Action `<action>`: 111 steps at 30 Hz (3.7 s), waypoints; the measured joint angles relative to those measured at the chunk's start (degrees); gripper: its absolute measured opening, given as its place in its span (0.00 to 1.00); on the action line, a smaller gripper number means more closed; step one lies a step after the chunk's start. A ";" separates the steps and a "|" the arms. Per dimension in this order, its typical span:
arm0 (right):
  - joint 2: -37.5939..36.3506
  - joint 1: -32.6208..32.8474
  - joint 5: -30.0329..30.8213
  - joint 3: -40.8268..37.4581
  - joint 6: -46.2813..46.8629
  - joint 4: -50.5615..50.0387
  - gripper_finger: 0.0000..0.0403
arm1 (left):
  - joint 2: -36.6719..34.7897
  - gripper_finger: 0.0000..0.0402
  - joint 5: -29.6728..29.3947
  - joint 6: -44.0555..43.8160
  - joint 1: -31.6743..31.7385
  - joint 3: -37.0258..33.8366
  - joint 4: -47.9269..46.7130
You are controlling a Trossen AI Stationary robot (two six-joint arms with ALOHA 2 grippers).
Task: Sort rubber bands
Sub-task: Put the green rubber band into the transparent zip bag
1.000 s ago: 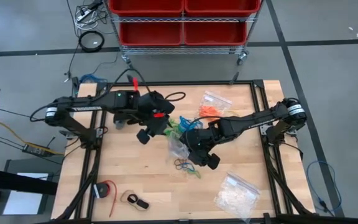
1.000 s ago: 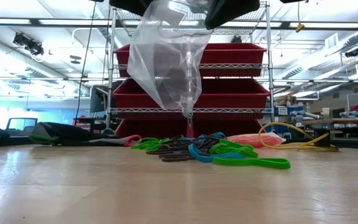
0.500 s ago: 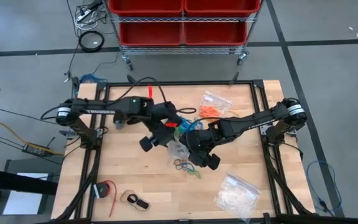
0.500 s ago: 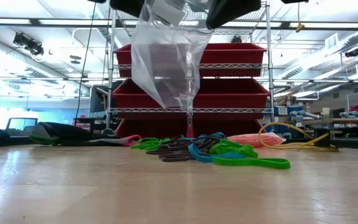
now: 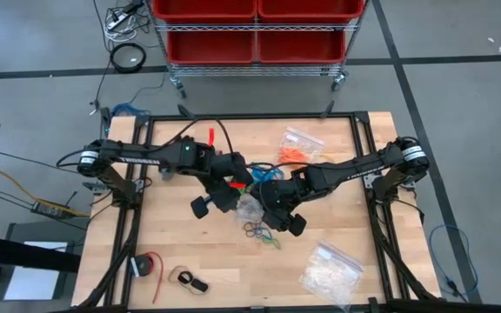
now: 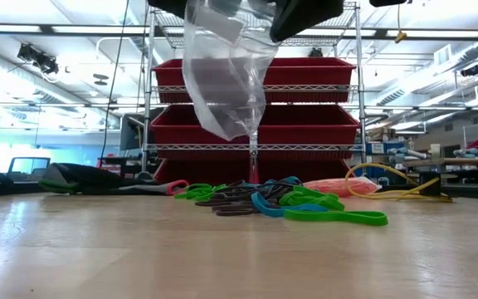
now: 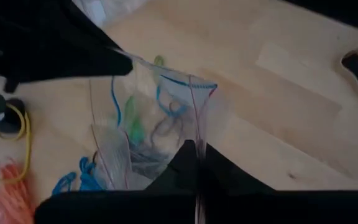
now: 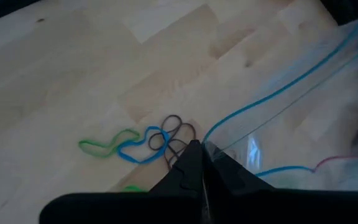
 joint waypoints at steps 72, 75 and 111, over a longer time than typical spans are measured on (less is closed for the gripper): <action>-3.76 6.58 22.58 -43.15 63.28 47.07 0.23 | -16.79 0.00 -42.18 -42.34 -21.41 -35.28 17.40; -2.73 6.52 23.36 -43.11 62.58 47.37 0.23 | -16.79 0.00 -41.36 -42.46 -21.55 -35.28 18.34; -4.15 5.79 22.94 -15.89 40.05 43.20 0.00 | -16.76 0.00 -40.78 -45.18 -22.86 -35.23 24.54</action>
